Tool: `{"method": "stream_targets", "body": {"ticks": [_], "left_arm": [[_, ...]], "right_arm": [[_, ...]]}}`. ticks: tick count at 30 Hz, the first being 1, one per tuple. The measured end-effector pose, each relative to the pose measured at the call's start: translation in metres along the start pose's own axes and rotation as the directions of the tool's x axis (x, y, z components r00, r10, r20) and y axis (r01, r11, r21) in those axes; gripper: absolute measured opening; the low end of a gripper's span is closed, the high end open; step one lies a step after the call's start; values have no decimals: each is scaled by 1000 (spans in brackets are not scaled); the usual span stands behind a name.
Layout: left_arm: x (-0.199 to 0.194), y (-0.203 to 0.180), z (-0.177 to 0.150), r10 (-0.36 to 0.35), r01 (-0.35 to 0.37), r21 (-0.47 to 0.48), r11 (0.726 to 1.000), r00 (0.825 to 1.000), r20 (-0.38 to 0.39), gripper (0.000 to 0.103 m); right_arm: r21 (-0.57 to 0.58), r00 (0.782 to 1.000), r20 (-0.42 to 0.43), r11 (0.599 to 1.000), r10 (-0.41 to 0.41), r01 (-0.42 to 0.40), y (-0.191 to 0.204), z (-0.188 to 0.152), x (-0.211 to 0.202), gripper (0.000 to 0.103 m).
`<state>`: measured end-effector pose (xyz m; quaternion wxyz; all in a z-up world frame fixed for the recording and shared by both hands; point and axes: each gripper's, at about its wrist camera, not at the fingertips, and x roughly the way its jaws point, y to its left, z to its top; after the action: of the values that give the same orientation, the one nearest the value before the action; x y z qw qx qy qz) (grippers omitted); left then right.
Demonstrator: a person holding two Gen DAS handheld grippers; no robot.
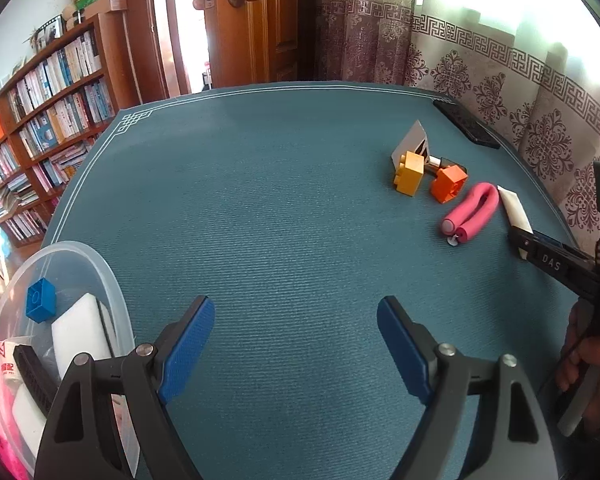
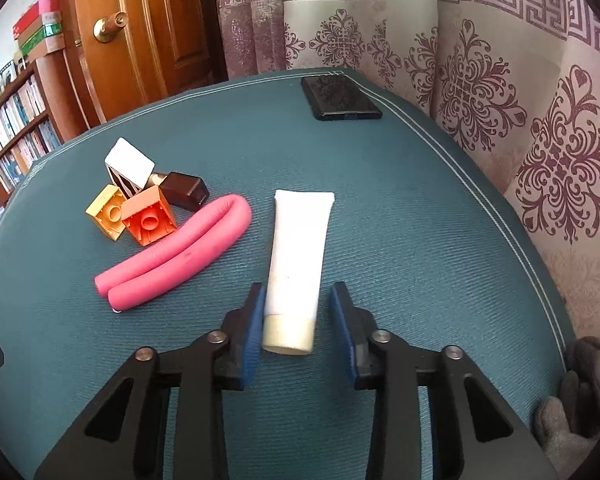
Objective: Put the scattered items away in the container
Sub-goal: 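Grasp the white tube with the right tool while the left tool grasps the pink foam roller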
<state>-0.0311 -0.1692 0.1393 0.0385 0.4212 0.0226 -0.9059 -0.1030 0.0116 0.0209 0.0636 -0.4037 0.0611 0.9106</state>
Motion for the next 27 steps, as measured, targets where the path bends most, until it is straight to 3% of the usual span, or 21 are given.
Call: {"method": "stream_targets", "body": {"ticks": [9,14,20,27], "left_arm": [[21,-47,17,-75,76,87,993,997,-20,87],[44,-69,33,-156,164,155,974,986,-65,87],[57,-90,56,-253,261,186,947,965,-65,87],[76,-103,68,-276,286,233,930,958,-77,87]], "right_arm": [[3,998,21,999,54,-55,-22,-9,-9,27],[39,994,29,994,101,-102,-29,-8,-7,28],[43,994,31,993,109,-110,-29,-6,-3,28],[61,991,35,990,128,-130,-32,-10,-7,28]]}}
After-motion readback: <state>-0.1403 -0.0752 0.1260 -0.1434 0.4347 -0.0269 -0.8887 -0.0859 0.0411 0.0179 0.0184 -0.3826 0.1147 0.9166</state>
